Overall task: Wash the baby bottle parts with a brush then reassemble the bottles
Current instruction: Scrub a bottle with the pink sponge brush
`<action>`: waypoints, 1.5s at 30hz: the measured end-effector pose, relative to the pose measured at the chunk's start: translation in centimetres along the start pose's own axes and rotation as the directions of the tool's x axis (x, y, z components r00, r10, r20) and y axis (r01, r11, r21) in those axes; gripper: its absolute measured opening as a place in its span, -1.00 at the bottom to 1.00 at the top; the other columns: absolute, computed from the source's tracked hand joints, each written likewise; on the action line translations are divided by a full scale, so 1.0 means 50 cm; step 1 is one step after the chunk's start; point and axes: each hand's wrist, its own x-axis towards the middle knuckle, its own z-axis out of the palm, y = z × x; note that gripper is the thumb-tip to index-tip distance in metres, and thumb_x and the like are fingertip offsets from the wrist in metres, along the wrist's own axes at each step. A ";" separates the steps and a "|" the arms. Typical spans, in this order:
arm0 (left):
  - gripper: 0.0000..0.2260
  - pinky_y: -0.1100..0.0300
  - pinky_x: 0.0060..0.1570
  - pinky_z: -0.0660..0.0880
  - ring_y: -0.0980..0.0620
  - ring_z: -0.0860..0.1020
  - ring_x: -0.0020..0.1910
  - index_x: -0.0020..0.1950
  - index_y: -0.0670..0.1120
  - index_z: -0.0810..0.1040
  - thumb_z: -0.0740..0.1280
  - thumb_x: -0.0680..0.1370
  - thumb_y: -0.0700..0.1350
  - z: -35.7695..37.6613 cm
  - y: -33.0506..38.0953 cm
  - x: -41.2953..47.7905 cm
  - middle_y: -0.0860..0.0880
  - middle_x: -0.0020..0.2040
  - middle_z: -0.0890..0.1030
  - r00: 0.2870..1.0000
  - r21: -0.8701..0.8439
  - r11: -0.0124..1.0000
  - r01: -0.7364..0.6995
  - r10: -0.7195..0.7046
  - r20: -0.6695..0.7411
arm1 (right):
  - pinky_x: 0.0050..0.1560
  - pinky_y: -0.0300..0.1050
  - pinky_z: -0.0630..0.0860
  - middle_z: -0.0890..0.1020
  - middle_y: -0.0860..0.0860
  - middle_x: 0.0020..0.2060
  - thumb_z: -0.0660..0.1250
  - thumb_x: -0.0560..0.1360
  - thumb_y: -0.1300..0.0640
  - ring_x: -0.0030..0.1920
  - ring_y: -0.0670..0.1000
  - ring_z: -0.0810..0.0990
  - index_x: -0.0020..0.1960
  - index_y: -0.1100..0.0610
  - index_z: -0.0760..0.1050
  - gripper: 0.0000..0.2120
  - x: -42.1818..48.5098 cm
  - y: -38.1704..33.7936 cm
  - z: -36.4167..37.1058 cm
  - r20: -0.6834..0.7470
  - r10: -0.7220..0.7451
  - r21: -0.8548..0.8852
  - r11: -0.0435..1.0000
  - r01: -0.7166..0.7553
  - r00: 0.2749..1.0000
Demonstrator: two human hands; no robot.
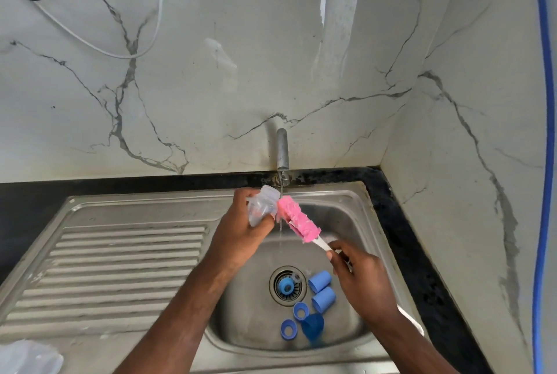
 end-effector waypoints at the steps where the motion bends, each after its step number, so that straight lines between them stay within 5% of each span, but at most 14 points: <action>1: -0.61 0.00 -0.16 0.60 0.04 0.63 -0.18 0.30 0.10 0.31 0.39 0.55 0.01 0.002 0.002 -0.001 0.09 -0.06 0.60 1.000 0.019 1.000 -0.018 0.018 0.010 | -0.37 -0.09 0.52 0.54 -0.14 -0.43 0.40 0.57 0.04 -0.40 -0.10 0.54 0.01 -0.02 0.58 -0.96 0.000 0.000 0.000 0.002 0.008 0.009 1.000 -0.008 1.000; 6: -0.68 0.04 -0.17 0.56 0.08 0.61 -0.16 0.27 0.13 0.35 0.36 0.58 -0.01 -0.001 0.005 0.003 0.09 -0.07 0.61 1.000 -0.035 0.999 -0.019 0.018 -0.004 | -0.37 -0.03 0.55 0.58 -0.09 -0.41 0.39 0.58 0.04 -0.41 -0.08 0.56 0.04 -0.06 0.55 -0.94 0.009 -0.008 0.005 -0.010 0.018 -0.014 1.000 -0.018 1.000; 14: -0.55 0.32 -0.28 0.36 0.14 0.54 -0.14 0.42 0.07 0.34 0.37 0.56 -0.05 0.001 -0.022 -0.003 0.01 0.03 0.58 0.994 0.117 0.988 -0.098 0.091 0.061 | -0.36 -0.12 0.45 0.62 -0.06 -0.34 0.34 0.60 0.00 -0.36 -0.02 0.57 0.05 -0.04 0.57 -0.92 0.010 -0.019 -0.001 -0.010 0.005 -0.187 0.982 -0.007 1.000; 20: -0.58 0.05 0.08 0.55 0.07 0.58 0.08 0.41 0.20 0.40 0.33 0.55 0.11 0.023 -0.024 -0.003 0.11 0.16 0.59 0.987 0.078 0.992 -0.101 0.091 0.130 | -0.29 -0.11 0.47 0.65 -0.05 -0.25 0.31 0.61 -0.04 -0.26 0.01 0.62 0.08 -0.07 0.55 -0.89 0.016 -0.025 -0.005 -0.006 0.028 -0.206 0.978 -0.029 1.000; 23: -0.65 -0.01 -0.09 0.62 0.07 0.62 -0.02 0.29 0.28 0.45 0.20 0.50 0.16 0.011 -0.019 -0.011 0.17 0.08 0.62 0.995 -0.124 0.992 -0.027 0.039 0.096 | -0.35 -0.16 0.45 0.58 -0.12 -0.34 0.35 0.60 0.00 -0.36 -0.08 0.52 0.05 -0.03 0.56 -0.93 -0.002 -0.011 -0.007 -0.004 0.019 -0.102 0.995 -0.019 1.000; 26: -0.54 0.02 -0.41 0.58 -0.04 0.65 -0.22 0.42 0.23 0.47 0.20 0.51 0.15 0.010 -0.032 -0.009 0.00 0.07 0.64 0.991 -0.219 0.975 0.027 0.003 0.135 | -0.41 -0.29 0.34 0.50 -0.15 -0.40 0.38 0.58 0.03 -0.43 -0.09 0.45 0.03 -0.03 0.57 -0.95 -0.008 0.000 -0.006 -0.014 0.002 -0.074 0.997 -0.003 1.000; 30: -0.48 -0.04 -0.43 0.54 -0.19 0.68 -0.27 0.47 0.24 0.42 0.23 0.49 0.12 0.038 -0.046 -0.008 -0.19 -0.01 0.65 0.983 -0.304 0.946 0.112 -0.060 0.175 | -0.41 -0.26 0.36 0.49 -0.14 -0.42 0.39 0.58 0.06 -0.44 -0.14 0.44 0.00 -0.01 0.57 -0.98 0.009 -0.009 0.006 -0.008 0.003 -0.040 0.999 -0.004 1.000; 34: -0.44 0.12 -0.52 0.42 -0.16 0.65 -0.32 0.50 0.31 0.24 0.23 0.49 0.13 0.020 -0.060 0.002 -0.22 -0.09 0.65 0.979 -0.335 0.927 0.168 -0.117 0.165 | -0.42 -0.26 0.35 0.48 -0.15 -0.42 0.40 0.57 0.06 -0.44 -0.14 0.45 0.01 -0.01 0.58 -0.96 -0.003 0.000 -0.004 0.004 -0.026 -0.018 0.999 0.026 1.000; 37: -0.58 0.17 -0.52 0.38 -0.10 0.63 -0.35 0.51 0.09 0.31 0.22 0.66 0.06 0.016 -0.056 -0.003 -0.26 -0.13 0.67 0.964 -0.346 0.918 0.194 -0.113 0.239 | -0.41 -0.37 0.31 0.49 -0.16 -0.42 0.41 0.57 0.06 -0.42 -0.15 0.47 0.03 0.00 0.60 -0.95 -0.003 0.010 -0.007 0.016 -0.025 -0.014 1.000 0.025 1.000; 39: -0.63 0.18 -0.50 0.40 -0.14 0.62 -0.33 0.43 -0.04 0.40 0.17 0.67 0.09 0.026 -0.051 -0.011 -0.25 -0.16 0.68 0.935 -0.354 0.907 0.227 -0.102 0.338 | -0.38 -0.22 0.44 0.54 -0.14 -0.40 0.39 0.58 0.05 -0.41 -0.11 0.50 0.03 0.00 0.59 -0.94 0.005 0.004 0.001 0.032 -0.027 -0.007 1.000 0.027 0.999; 45: -0.19 0.15 -0.52 0.41 -0.13 0.64 -0.27 0.64 0.12 -0.08 0.26 0.47 0.09 0.020 -0.068 0.004 -0.24 0.03 0.67 0.948 -0.385 0.884 0.264 -0.165 0.271 | -0.38 -0.09 0.48 0.51 -0.14 -0.43 0.38 0.58 0.02 -0.38 -0.05 0.51 0.03 -0.04 0.57 -0.95 0.001 0.006 -0.001 0.028 -0.004 0.021 1.000 0.004 1.000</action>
